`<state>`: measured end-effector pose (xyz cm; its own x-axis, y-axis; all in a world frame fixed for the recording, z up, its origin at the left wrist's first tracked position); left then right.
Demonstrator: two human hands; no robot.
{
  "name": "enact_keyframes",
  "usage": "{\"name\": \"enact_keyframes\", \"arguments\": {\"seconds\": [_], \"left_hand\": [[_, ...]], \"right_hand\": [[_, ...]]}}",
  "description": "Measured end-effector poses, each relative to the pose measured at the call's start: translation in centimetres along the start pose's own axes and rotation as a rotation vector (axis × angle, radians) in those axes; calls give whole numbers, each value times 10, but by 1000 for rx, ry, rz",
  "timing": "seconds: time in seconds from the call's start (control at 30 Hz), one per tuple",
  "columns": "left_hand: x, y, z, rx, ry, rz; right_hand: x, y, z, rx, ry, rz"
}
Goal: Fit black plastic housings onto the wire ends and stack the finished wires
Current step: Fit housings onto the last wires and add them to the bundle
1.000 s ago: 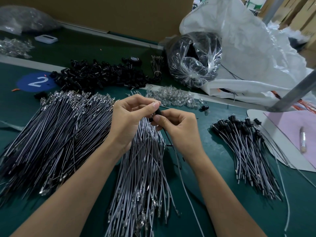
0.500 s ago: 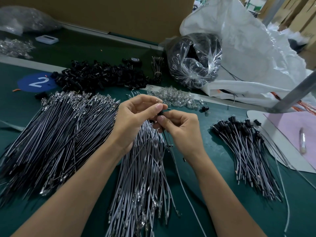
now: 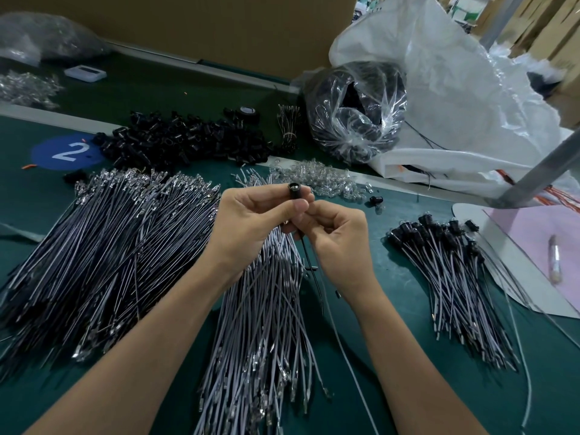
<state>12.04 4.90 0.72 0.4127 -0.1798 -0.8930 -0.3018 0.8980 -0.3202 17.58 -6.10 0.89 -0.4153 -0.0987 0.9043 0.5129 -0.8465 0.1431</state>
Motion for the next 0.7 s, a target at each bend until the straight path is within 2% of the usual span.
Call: {"name": "enact_keyframes", "arguments": {"seconds": [0.4, 0.7], "left_hand": [[-7, 0, -3, -27, -61, -48], [4, 10, -5, -140, 17, -59]], "right_hand": [[15, -1, -5, -65, 127, -54], [1, -12, -10, -54, 29, -93]]}}
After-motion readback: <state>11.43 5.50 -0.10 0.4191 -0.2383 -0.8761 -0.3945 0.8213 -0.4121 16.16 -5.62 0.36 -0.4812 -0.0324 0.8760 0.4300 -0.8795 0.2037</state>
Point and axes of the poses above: each hand's wrist, its own z-axis towards the middle knuckle, its own y-axis out of the back of the hand, x = y × z, the point moved 9 cm from there along z, towards the middle knuckle
